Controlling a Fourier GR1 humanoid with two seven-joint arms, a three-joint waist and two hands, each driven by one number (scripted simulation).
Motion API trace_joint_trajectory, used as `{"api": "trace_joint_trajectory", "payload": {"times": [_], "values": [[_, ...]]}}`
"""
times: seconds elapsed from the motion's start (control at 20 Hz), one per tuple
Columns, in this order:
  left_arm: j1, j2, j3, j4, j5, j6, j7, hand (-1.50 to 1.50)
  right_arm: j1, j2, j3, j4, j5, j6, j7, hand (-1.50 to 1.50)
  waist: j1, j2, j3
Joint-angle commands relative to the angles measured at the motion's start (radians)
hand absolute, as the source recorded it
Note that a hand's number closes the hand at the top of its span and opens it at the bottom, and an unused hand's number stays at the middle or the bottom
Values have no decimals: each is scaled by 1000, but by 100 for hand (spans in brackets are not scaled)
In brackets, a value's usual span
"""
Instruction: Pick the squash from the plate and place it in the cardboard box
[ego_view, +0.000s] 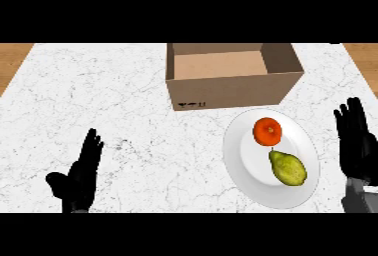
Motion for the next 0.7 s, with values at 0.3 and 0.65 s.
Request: {"api": "trace_joint_trajectory", "payload": {"times": [0.3, 0.65], "values": [[-64, 221, 30, 47, -154, 14, 42, 0, -219, -298, 194, -117, 231, 399, -132, -150, 101, -27, -37], [-172, 339, 59, 53, -192, -20, 149, 0, -169, -271, 287, 190, 206, 732, -548, -150, 85, 37, 0]]}}
